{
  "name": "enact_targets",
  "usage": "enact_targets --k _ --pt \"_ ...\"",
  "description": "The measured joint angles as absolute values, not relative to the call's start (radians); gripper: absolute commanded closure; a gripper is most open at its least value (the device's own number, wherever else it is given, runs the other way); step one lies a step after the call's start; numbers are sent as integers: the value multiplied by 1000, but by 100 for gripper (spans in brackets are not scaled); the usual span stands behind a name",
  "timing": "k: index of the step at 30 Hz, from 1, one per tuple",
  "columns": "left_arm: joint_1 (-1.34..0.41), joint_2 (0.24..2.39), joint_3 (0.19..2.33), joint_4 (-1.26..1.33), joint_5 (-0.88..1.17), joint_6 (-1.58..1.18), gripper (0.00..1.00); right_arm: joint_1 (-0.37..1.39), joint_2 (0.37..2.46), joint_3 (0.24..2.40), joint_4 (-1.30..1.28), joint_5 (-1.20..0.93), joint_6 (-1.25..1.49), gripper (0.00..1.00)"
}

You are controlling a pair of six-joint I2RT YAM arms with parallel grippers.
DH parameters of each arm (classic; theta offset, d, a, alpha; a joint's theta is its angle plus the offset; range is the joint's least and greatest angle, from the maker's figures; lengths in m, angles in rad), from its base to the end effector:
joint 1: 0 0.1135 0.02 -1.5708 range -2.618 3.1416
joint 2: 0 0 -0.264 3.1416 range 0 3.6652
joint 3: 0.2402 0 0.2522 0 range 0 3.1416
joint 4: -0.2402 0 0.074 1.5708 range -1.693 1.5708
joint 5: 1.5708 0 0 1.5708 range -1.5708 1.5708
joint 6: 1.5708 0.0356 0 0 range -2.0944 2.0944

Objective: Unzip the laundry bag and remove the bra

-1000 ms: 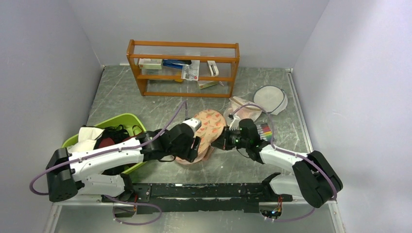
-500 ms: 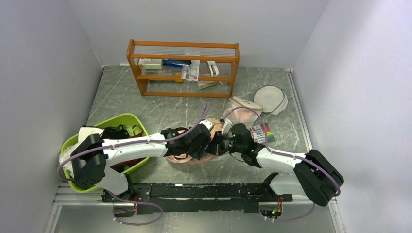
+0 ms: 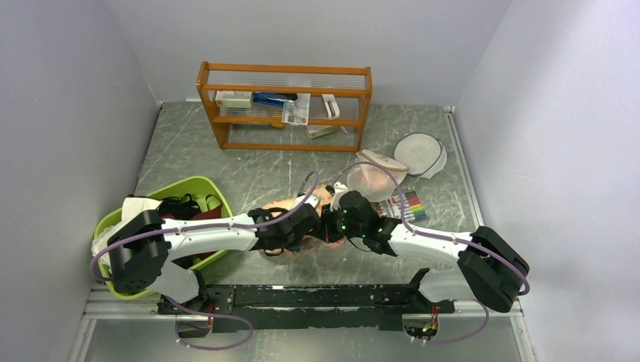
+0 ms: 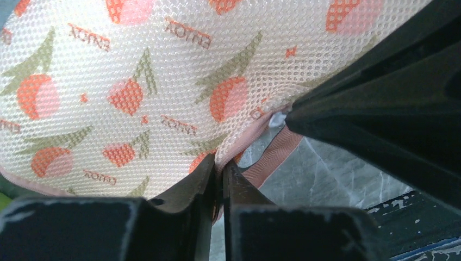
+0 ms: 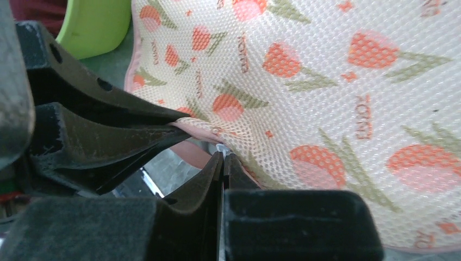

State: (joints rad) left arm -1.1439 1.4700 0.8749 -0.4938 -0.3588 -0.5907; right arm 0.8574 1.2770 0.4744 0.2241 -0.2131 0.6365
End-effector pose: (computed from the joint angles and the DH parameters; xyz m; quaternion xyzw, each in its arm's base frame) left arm 0.1272 -0.2494 0.1934 0.2200 0.9308 -0.0670 0.2840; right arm 0.1566 0.1924 0.1722 -0.1467 0.8635 0.3902 0.2838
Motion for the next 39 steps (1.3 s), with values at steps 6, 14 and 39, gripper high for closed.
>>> enact_targets --k 6,14,39 --pt "-1145 1422 854 -492 -381 -611 93 889 1274 548 93 -78 571 100" --pt "-1145 1359 836 -519 -408 -633 93 895 1241 561 -23 60 539 100" --pt "-1146 1248 868 -587 -292 -563 31 763 1004 416 62 8 467 100"
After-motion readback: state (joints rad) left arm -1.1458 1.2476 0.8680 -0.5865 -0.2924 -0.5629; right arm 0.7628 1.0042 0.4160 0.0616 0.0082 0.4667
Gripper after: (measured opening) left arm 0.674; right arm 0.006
